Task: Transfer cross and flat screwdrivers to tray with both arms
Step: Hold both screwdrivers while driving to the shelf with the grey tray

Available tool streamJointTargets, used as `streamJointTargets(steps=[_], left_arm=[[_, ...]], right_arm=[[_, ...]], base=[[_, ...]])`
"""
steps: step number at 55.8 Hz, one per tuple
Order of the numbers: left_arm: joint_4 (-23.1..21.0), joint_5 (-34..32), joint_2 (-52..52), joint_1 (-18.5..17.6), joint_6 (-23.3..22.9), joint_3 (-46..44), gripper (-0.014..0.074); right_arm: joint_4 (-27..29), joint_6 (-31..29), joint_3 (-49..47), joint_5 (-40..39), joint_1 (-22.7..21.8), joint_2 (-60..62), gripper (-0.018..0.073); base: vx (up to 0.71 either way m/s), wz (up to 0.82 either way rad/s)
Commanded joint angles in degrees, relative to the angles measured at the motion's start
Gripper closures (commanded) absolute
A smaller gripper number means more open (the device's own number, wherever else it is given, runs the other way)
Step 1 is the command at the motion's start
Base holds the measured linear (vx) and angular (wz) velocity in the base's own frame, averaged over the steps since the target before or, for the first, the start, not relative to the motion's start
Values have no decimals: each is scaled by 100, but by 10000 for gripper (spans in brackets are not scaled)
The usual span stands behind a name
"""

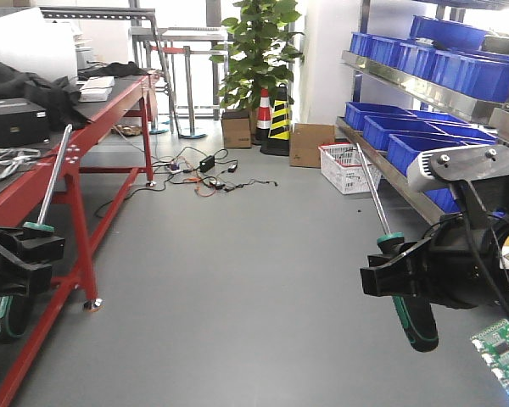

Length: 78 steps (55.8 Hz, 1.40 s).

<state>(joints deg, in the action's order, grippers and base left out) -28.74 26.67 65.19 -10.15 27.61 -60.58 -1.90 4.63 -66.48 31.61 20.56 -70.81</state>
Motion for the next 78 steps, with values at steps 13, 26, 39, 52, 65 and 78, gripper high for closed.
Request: streamJointTargets(steps=[13,26,39,52,65,78], left_arm=[[-161,-456,-123,-24,-45,-177,594],[-161,-456,-123,-24,-45,-177,594],[-156,-457,-123,-17,-45,-177,594],[-156,-457,-123,-17,-45,-177,594],[-156,-457,-123,-17,-45,-177,594],[-156,-457,-123,-17,-45,-177,594]], right_arm=[[-36,-38,-220,-489,-13,140,567],[-36,-38,-220,-489,-13,140,567],[-36,-38,-220,-489,-13,140,567],[-36,-38,-220,-489,-13,140,567],[-36,-38,-220,-489,-13,140,567],[-36,-38,-220,-489,-13,140,567]], base=[[58,-19],[53,-47],[49,-76],[45,-93],[39,-93],[35,-84]])
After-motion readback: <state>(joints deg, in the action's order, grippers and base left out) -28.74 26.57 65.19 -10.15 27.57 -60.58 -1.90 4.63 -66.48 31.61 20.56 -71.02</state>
